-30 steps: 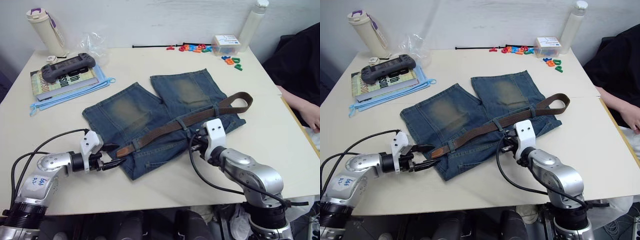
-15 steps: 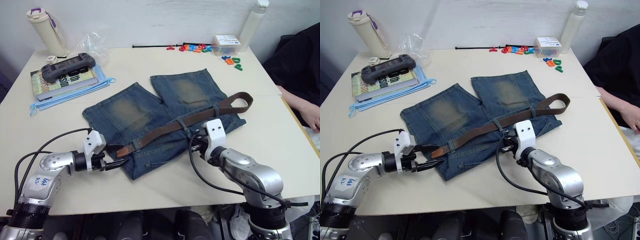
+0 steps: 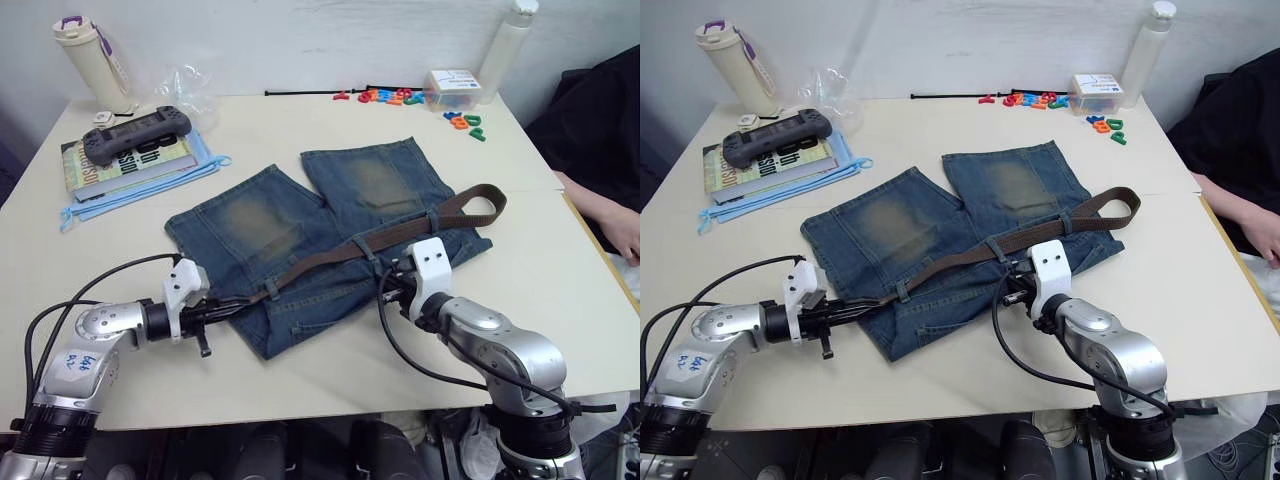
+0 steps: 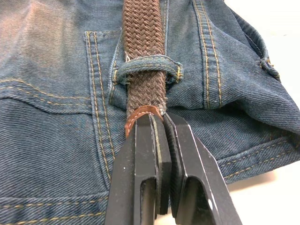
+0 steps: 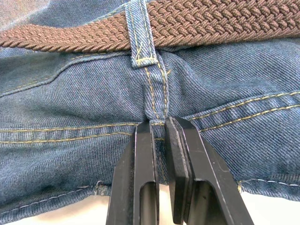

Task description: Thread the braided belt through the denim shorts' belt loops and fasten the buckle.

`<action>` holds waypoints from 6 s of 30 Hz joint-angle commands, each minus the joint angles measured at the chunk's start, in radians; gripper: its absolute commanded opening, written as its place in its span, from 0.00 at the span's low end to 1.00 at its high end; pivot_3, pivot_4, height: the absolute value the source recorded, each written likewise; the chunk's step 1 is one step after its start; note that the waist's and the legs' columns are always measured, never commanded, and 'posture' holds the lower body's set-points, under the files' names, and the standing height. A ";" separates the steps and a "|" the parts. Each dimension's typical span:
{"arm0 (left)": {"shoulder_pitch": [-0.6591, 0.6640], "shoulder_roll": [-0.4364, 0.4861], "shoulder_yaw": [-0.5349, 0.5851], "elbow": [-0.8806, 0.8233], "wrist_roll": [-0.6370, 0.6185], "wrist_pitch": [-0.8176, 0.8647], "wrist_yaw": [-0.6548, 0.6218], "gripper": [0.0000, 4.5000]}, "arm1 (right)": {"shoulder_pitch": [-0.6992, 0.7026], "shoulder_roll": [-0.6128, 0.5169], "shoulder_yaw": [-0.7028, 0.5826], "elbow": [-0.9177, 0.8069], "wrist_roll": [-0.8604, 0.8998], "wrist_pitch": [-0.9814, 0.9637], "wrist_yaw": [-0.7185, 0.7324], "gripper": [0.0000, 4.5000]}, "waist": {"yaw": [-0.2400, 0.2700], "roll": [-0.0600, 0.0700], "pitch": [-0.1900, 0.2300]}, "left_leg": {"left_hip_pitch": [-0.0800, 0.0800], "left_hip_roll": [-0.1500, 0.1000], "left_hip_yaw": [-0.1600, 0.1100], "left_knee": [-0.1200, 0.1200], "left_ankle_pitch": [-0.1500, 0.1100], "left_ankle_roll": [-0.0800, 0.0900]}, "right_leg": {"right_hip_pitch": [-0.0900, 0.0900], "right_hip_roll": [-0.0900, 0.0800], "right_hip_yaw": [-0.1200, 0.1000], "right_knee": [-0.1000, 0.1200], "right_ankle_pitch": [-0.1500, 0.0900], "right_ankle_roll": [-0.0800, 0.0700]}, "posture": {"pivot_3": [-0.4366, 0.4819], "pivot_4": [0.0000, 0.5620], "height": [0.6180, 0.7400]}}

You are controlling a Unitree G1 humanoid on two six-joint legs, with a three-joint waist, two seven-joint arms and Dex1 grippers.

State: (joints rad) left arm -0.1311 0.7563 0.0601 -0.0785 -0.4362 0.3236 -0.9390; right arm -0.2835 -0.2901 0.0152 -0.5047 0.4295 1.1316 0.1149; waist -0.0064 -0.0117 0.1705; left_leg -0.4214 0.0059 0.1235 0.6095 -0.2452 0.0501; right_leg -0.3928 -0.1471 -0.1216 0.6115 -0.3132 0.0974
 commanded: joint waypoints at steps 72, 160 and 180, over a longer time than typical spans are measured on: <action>0.358 0.239 0.353 0.033 0.007 -0.507 0.133 0.64 | -0.148 -0.089 -0.098 0.074 0.014 0.099 0.082 0.97 | -0.030 -0.014 0.000 | -0.002 0.007 0.024 -0.018 0.004 -0.007 | -0.016 -0.002 0.001 -0.013 0.011 -0.003 | 0.48 0.27 0.82; 0.104 0.164 0.247 -0.174 -0.140 -0.108 0.037 0.92 | -0.202 -0.247 -0.227 -0.055 -0.049 -0.068 0.572 1.00 | -0.022 -0.003 0.013 | -0.001 0.030 0.028 0.021 0.001 -0.013 | -0.017 0.016 0.002 0.018 0.005 -0.017 | 0.48 0.27 0.82; -0.567 0.099 0.026 0.636 -0.037 0.106 -0.338 0.92 | -0.413 -0.269 -0.132 0.427 0.055 -0.031 0.600 1.00 | 0.002 0.002 0.025 | -0.005 -0.040 -0.060 -0.007 0.044 -0.002 | 0.024 -0.015 -0.035 0.027 -0.019 0.018 | 0.48 0.27 0.81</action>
State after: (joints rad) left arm -0.6691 0.8577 0.1008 0.5305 -0.4830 0.3986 -1.2263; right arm -0.6637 -0.5379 -0.0864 -0.1013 0.4640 1.0808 0.7188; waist -0.0041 -0.0093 0.1954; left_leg -0.4269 -0.0338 0.0636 0.6027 -0.2015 0.0481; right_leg -0.3696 -0.1623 -0.1569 0.6378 -0.3321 0.1160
